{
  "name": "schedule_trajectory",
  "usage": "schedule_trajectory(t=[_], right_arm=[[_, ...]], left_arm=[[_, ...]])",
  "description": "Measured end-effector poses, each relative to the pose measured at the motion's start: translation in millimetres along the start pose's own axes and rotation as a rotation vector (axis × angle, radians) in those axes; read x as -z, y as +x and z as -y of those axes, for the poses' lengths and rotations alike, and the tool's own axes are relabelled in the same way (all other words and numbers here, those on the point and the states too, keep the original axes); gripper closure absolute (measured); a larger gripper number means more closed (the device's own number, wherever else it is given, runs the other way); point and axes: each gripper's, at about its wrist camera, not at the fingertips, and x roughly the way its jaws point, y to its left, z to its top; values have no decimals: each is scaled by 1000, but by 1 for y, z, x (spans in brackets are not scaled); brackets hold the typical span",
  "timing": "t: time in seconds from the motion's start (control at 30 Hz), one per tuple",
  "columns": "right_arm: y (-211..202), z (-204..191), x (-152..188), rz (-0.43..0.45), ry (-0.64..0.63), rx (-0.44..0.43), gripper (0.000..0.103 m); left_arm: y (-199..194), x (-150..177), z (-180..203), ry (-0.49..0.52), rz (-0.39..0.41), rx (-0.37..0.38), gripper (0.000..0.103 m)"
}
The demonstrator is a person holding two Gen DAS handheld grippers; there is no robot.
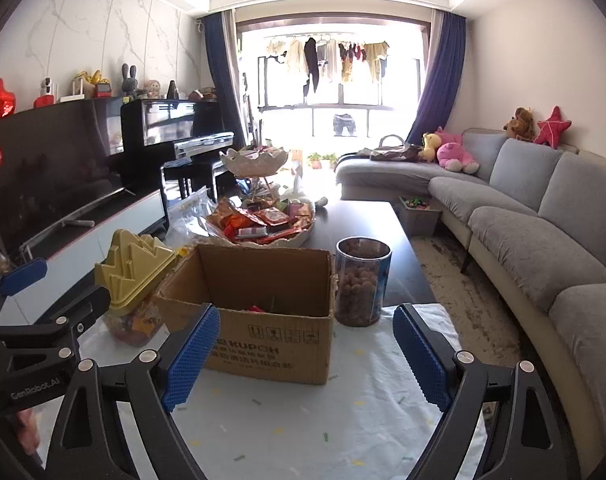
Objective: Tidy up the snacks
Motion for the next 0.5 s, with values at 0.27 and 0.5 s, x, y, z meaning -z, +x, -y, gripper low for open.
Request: schedule_trajectory(t=[0.27,0.5], right_arm=[[-38,2,27,19,-1,14,11],[-54,2,45,1,14,7,11]], left_arm=[[-33,25,0,-44,-5,42,0],[-53,35,2,-27,8,32,0]])
